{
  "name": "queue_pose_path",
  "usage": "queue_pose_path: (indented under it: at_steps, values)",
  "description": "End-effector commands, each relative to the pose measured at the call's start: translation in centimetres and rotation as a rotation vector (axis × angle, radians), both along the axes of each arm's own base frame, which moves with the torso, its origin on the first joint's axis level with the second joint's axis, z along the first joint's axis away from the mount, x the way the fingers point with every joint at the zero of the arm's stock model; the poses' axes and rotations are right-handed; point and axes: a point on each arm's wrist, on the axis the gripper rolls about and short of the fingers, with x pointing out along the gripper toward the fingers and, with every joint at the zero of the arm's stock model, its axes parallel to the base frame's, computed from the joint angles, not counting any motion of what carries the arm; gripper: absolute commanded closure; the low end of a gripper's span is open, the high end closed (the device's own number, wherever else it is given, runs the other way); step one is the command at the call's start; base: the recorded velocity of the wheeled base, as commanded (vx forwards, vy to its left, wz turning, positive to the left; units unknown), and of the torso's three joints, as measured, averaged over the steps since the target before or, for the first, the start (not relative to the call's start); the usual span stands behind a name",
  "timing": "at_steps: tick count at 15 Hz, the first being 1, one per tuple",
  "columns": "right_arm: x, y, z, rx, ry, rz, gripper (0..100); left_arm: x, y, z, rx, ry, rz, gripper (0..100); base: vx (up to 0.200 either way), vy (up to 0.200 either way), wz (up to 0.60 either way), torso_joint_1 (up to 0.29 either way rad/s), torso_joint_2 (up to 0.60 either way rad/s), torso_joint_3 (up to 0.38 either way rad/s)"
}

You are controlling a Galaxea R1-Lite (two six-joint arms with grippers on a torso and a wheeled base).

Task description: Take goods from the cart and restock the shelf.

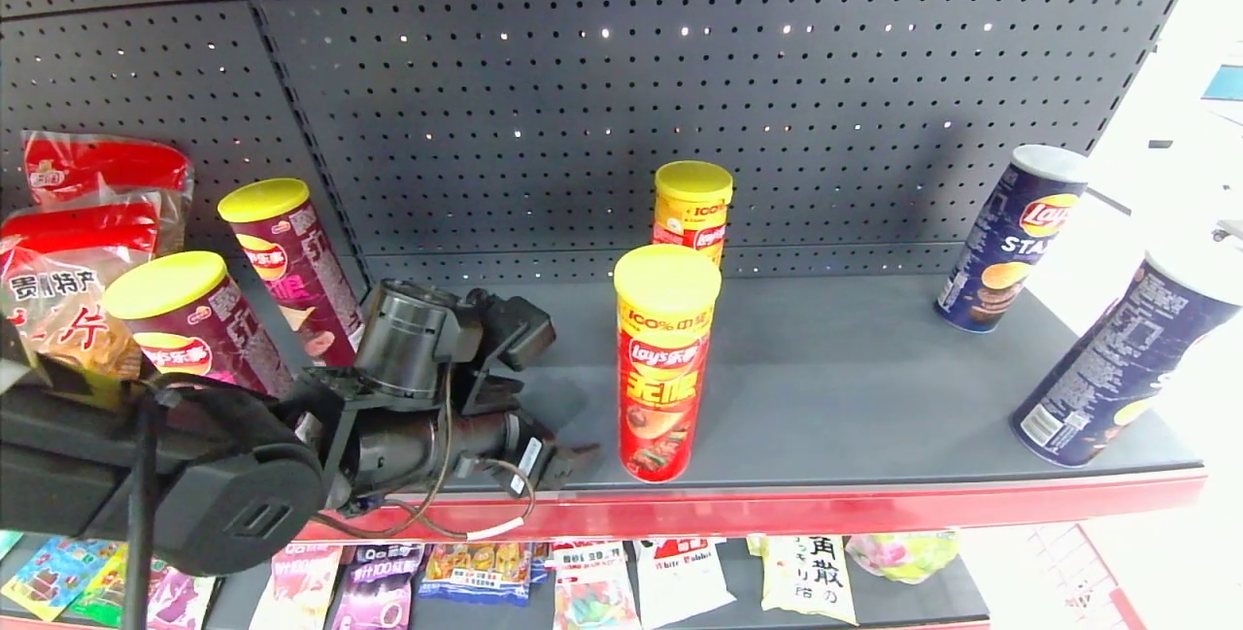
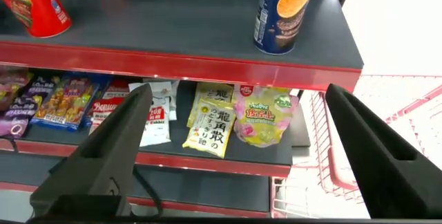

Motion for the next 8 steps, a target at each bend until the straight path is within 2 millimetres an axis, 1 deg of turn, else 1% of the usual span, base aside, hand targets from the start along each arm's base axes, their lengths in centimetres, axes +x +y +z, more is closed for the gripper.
queue_pose_path:
  at_steps: [1, 5, 8]
  values:
    - [0.2, 0.0, -0.1, -0.004, 0.012, 0.001, 0, 0.9, -0.5, -0.1, 0.005, -0.014, 0.018, 0, 0.000, 0.000, 0.00, 0.000, 0.00, 0.000]
    - [0.2, 0.0, -0.2, -0.003, 0.017, 0.001, 0, 2.2, -1.5, -0.2, 0.003, -0.028, 0.024, 0, 0.000, 0.000, 0.00, 0.000, 0.00, 0.000]
    - [0.2, 0.0, -0.2, -0.004, 0.018, 0.001, 0, 2.7, -2.2, 0.0, -0.006, -0.038, 0.018, 0, 0.000, 0.000, 0.00, 0.000, 0.00, 0.000]
